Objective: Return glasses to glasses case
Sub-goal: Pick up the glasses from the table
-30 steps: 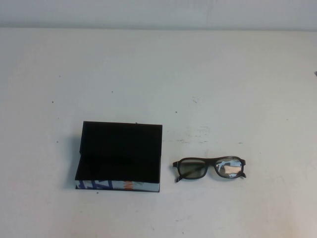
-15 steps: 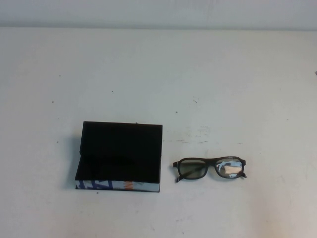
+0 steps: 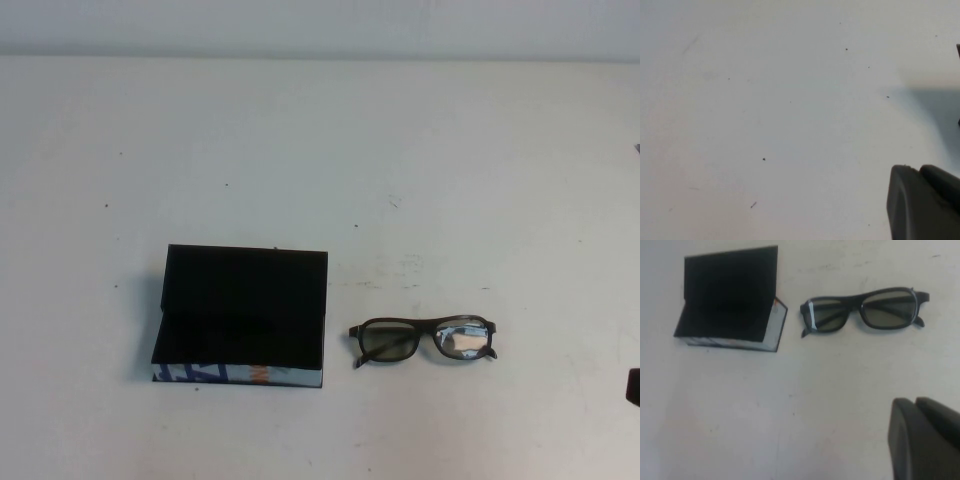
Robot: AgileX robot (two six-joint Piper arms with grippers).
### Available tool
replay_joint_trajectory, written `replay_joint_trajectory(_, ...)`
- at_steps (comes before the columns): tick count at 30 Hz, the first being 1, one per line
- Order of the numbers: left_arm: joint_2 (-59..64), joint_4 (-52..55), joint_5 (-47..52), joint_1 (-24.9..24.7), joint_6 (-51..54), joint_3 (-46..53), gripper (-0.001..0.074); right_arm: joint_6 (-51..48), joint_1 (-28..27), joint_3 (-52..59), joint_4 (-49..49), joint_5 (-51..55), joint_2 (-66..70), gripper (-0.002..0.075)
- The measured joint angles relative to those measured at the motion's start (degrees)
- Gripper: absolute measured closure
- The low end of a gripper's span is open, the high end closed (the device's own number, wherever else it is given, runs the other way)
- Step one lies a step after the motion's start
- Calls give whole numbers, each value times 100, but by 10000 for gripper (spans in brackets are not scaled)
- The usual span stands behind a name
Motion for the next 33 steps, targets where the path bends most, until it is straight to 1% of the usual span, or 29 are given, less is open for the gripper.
replay_joint_trajectory(5,0,0,0,0,0,0,736,-582,88,-564,-115,237,1061,739)
replay_joint_trajectory(9,0,0,0,0,0,0,736,-761,542,-883,-448,201,1787,739)
replay_joint_trajectory(13,0,0,0,0,0,0,736,-874,1504,-1382,-1207,202,2552,739)
replay_joint_trajectory(17,0,0,0,0,0,0,735,-1435,2475,-2104,-1920,350,3449,739)
replay_joint_trajectory(21,0,0,0,0,0,0,735,-2199,3020,-2802,-2161,472,4299,738)
replay_joint_trajectory(24,0,0,0,0,0,0,735,-3155,3124,-3163,-2214,496,4822,723)
replay_joint_trajectory(26,0,0,0,0,0,0,735,-3929,3124,-3347,-2293,509,5136,692)
replay_joint_trajectory(28,0,0,0,0,0,0,735,-4477,3124,-3468,-2416,484,5398,652)
replay_joint_trajectory(30,0,0,0,0,0,0,735,-4789,3099,-3606,-2521,412,5618,597)
replay_joint_trajectory(33,0,0,0,0,0,0,735,-4974,3049,-3838,-2721,321,5943,522)
